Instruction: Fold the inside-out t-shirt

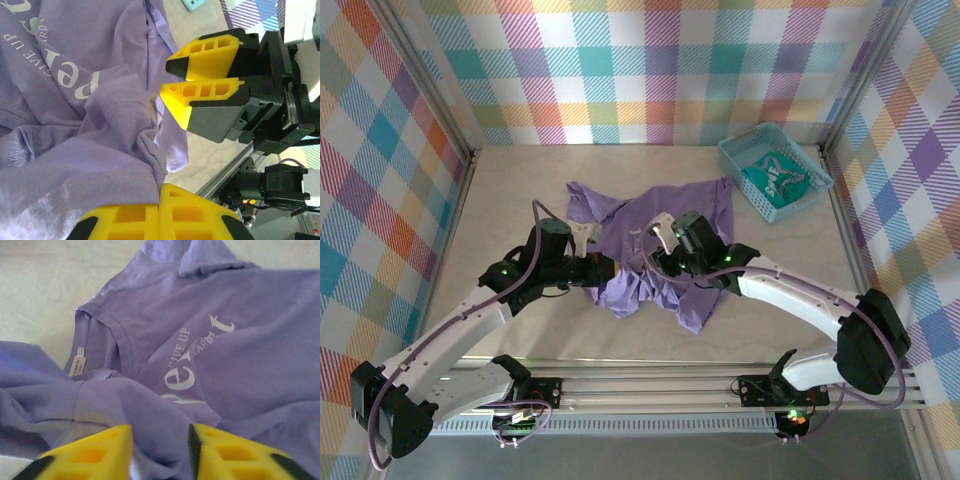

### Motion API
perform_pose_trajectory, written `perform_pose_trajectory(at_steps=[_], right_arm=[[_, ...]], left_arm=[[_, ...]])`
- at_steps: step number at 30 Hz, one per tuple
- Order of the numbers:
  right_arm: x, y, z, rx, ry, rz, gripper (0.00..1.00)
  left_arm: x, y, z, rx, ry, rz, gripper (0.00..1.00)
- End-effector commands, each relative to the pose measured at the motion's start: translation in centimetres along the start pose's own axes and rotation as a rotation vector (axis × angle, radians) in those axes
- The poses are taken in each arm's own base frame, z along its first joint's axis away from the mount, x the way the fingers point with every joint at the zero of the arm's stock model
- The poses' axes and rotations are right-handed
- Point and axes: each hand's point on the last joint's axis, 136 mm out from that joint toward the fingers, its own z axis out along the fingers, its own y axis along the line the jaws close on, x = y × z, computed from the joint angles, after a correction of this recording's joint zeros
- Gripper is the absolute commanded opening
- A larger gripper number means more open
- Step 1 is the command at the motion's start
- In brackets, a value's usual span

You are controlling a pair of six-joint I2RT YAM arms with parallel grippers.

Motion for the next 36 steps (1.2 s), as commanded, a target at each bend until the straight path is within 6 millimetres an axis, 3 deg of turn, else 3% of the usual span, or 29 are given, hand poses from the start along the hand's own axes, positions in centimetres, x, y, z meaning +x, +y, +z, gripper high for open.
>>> perform_pose_trajectory(at_steps=[1, 4, 8, 13, 14, 15, 17, 19, 20, 23, 28, 31, 36], right_arm=[[-0.9, 3.2, -3.0, -0.179, -0.064, -0.147, 0.57], [-1.7, 5.9, -4.5, -0.328, -0.153, -0.215, 0.73], [-2.5, 8.0, -4.4, -0.454, -0.209, -0.278, 0.75], [-3.3, 9.5, -1.8, -0.565, -0.21, -0.329, 0.72], [-3.4, 9.6, -1.3, -0.578, -0.206, -0.329, 0.69], [-3.5, 9.9, -1.0, -0.599, -0.202, -0.327, 0.57], [-3.5, 9.7, -0.5, -0.598, -0.194, -0.308, 0.26], [-3.4, 8.9, -0.5, -0.578, -0.193, -0.265, 0.06], [-3.6, 8.3, -0.8, -0.572, -0.199, -0.232, 0.0], [-4.1, 7.7, -2.2, -0.588, -0.223, -0.165, 0.0], [-3.1, 7.0, -3.3, -0.554, -0.239, -0.16, 0.0], [-2.2, 6.5, -3.2, -0.529, -0.235, -0.149, 0.0], [-1.7, 5.7, -3.0, -0.495, -0.241, -0.093, 0.0]], left_arm=[[-1.0, -1.1, -0.1, 0.041, -0.014, -0.007, 0.0], [-0.8, -1.2, -0.1, 0.046, 0.0, -0.006, 0.0], [-0.8, -1.6, -0.4, 0.066, -0.001, -0.002, 0.0], [-0.7, -2.2, -0.9, 0.087, -0.004, 0.006, 0.0], [-0.8, -2.1, -1.1, 0.082, -0.01, 0.008, 0.0], [-0.9, -2.1, -1.2, 0.076, -0.017, 0.012, 0.0], [-1.3, -1.6, -1.5, 0.041, -0.041, 0.019, 0.0], [-2.1, -1.0, -2.2, -0.008, -0.093, 0.034, 0.01], [-2.6, -0.5, -2.7, -0.045, -0.131, 0.043, 0.08], [-3.7, 1.6, -4.4, -0.169, -0.251, 0.073, 0.38], [-2.1, 5.4, -5.4, -0.275, -0.335, -0.018, 0.67], [-0.1, 6.9, -4.2, -0.274, -0.271, -0.121, 0.72], [2.2, 7.2, -1.0, -0.124, -0.185, -0.322, 0.75]])
